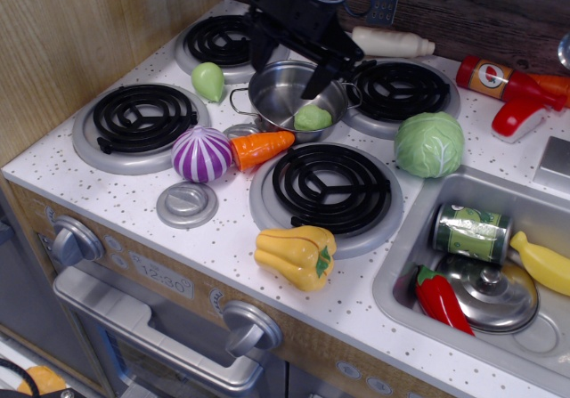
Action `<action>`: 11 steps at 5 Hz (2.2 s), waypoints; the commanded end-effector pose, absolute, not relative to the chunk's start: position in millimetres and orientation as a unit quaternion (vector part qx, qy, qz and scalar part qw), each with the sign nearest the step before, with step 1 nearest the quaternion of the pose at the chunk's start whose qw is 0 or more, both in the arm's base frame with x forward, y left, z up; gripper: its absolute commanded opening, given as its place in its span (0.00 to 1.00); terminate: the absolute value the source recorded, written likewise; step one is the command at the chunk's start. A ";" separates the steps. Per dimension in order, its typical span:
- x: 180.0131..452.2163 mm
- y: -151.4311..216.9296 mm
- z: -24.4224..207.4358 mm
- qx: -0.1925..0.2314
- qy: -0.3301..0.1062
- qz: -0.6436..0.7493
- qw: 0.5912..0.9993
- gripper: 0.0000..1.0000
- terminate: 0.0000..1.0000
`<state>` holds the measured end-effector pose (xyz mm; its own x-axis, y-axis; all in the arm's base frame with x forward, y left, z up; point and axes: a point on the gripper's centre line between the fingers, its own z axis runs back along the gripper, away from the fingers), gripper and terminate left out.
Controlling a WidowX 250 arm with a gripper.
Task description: Take broccoli out of pan
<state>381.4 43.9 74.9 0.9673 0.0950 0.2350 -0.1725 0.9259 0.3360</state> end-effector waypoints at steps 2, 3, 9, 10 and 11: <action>410.8 49.8 62.0 0.134 -0.149 0.030 0.979 1.00 0.00; 411.9 51.5 50.8 0.124 -0.158 0.032 0.979 1.00 0.00; 419.1 45.3 36.7 0.080 -0.144 0.011 0.986 0.00 0.00; 407.0 37.9 72.9 0.115 -0.122 0.028 0.986 0.00 0.00; 394.7 31.4 99.6 0.122 -0.102 0.036 0.987 0.00 0.00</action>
<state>379.8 30.3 76.9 0.9944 0.0491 0.0937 -0.0713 0.9656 0.2500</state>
